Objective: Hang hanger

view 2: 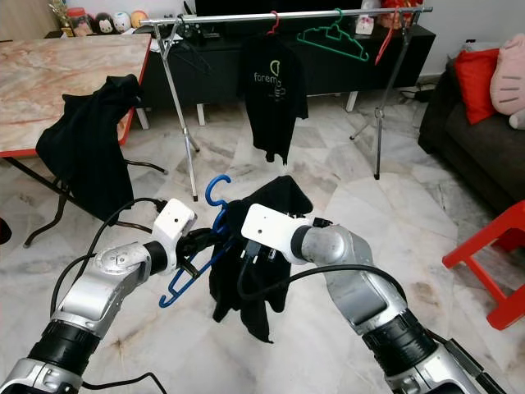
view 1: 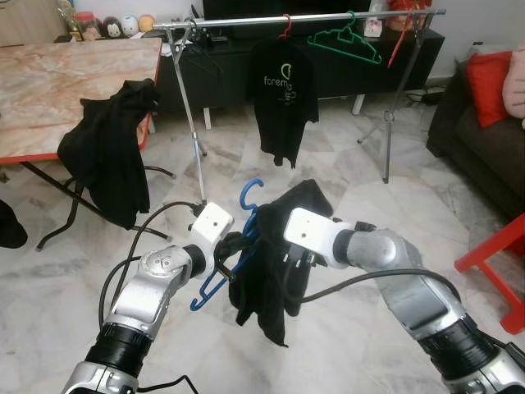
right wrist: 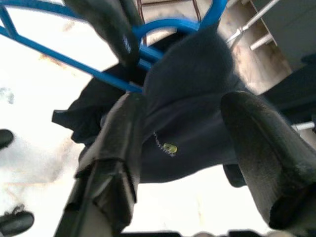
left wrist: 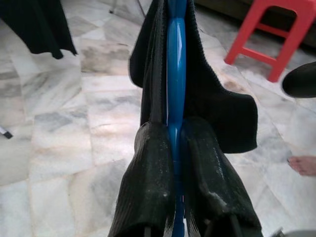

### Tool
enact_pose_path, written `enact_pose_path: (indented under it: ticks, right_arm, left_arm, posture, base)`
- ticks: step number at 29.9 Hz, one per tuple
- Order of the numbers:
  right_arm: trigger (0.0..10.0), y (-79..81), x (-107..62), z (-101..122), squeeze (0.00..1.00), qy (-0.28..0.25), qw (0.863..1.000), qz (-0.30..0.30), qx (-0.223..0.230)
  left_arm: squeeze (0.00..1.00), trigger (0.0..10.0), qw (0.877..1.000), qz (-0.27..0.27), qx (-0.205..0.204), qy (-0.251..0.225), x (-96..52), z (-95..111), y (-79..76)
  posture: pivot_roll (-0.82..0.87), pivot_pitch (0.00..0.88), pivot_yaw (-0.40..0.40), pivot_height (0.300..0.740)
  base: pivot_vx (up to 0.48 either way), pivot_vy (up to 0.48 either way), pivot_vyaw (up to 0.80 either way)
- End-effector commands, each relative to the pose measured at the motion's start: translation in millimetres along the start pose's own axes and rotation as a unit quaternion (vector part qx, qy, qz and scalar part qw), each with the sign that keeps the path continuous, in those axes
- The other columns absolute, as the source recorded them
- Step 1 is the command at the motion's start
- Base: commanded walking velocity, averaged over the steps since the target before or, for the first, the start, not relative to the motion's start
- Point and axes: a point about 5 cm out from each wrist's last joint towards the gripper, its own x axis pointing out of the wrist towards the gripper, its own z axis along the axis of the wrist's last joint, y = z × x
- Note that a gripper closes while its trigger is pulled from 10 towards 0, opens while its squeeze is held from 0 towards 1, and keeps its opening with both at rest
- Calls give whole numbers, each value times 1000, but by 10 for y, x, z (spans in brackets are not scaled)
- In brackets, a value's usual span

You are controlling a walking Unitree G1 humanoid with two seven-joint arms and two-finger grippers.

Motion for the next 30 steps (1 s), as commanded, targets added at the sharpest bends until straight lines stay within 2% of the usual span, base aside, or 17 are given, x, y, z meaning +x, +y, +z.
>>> enact_pose_path:
  ticks: [1,3,7,9,10,11,12,16,20,23,30]
  right_arm:
    - [10000,-47,-85,16,1000,-13,1000,-2,4]
    - [10000,-115,-145,-32,1000,-6,1000,-7,-2]
    - [10000,-426,-291,-125,1000,2,998,-61,4]
    - [10000,-443,-308,-124,1000,0,998,-60,4]
    - [10000,-459,-342,-138,106,-5,999,-42,1]
    - [10000,-459,-355,-150,106,-7,999,-31,-1]
    - [10000,-454,-361,-170,0,-6,1000,-21,-7]
    - [10000,-498,-343,-268,0,-1,1000,-20,12]
    - [10000,-390,-328,-356,0,-20,998,54,13]
    - [10000,-358,-333,-430,0,-12,997,82,3]
    - [10000,-313,-377,-575,0,-20,988,148,27]
  left_arm:
    - [0,10000,1000,-7,10,-4,-27,7,10]
    - [0,10000,999,-26,20,12,-62,-45,-1]
    - [0,10000,996,-69,35,31,-145,-121,-44]
    - [0,10000,996,-74,35,31,-153,-124,-48]
    - [0,10000,995,-85,36,32,-174,-129,-57]
    - [0,10000,995,-90,37,32,-182,-131,-61]
    - [0,10000,994,-95,38,34,-187,-135,-64]
    - [0,10000,990,-129,39,34,-221,-129,-115]
    - [0,10000,982,-181,42,20,-269,-62,-192]
    - [0,10000,978,-202,52,22,-281,-51,-216]
    - [0,10000,969,-241,48,37,-293,-80,-299]
  posture:
    - [-69,36,-35,740]
    - [-73,35,-33,740]
    - [-70,35,-32,740]
    - [-72,34,-33,740]
    - [-74,33,-33,740]
    - [-74,33,-33,740]
    - [-74,33,-33,740]
    - [-75,31,-29,740]
    - [-74,25,-25,740]
    - [-74,25,-25,740]
    - [-75,12,-29,740]
  base:
    - [0,0,0]
    - [0,0,0]
    - [0,0,0]
    - [0,0,0]
    - [0,0,0]
    - [0,0,0]
    - [0,0,0]
    - [0,0,0]
    - [0,0,0]
    - [0,0,0]
    - [0,0,0]
